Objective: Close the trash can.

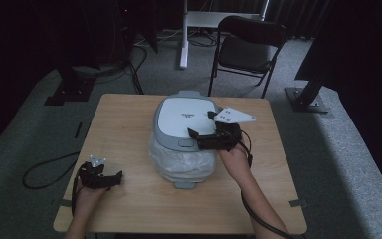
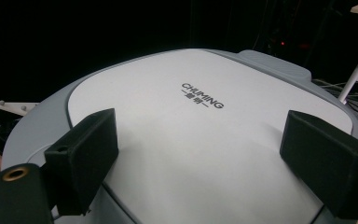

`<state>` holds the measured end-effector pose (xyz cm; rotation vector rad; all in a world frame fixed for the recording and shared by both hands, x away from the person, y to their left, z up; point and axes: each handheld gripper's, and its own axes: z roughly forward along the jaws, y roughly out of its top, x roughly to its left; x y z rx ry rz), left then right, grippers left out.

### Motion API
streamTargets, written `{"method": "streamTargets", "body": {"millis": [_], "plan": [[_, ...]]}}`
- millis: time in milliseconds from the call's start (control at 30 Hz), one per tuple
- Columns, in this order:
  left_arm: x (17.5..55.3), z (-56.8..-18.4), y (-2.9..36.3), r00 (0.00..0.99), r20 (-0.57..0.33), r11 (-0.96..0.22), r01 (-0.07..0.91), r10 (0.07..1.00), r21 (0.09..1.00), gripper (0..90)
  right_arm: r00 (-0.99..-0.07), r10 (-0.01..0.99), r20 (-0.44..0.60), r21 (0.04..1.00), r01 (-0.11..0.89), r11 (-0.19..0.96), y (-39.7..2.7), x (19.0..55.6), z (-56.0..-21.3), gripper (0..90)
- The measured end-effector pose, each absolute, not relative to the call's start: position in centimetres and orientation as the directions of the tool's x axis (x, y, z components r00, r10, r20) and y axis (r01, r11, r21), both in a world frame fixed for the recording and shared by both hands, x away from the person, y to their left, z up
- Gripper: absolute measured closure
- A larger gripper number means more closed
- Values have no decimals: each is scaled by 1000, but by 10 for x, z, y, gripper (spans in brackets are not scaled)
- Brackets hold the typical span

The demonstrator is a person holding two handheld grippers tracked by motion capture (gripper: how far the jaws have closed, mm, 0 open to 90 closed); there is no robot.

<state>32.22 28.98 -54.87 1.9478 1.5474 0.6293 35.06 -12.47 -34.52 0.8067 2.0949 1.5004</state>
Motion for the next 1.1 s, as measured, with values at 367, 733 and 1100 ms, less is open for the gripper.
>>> {"method": "streamTargets", "body": {"millis": [367,733,1100], "plan": [[322,-549,290,221,14,-170,708,975,685,7,-736,677,-23,950,194,243,-134,355,-344,109],[322,-549,290,221,14,-170,708,975,685,7,-693,721,-11,955,206,212,-153,356,-343,109],[322,-549,290,221,14,-170,708,975,685,7,-660,751,-4,955,221,199,-172,352,-345,109]]}}
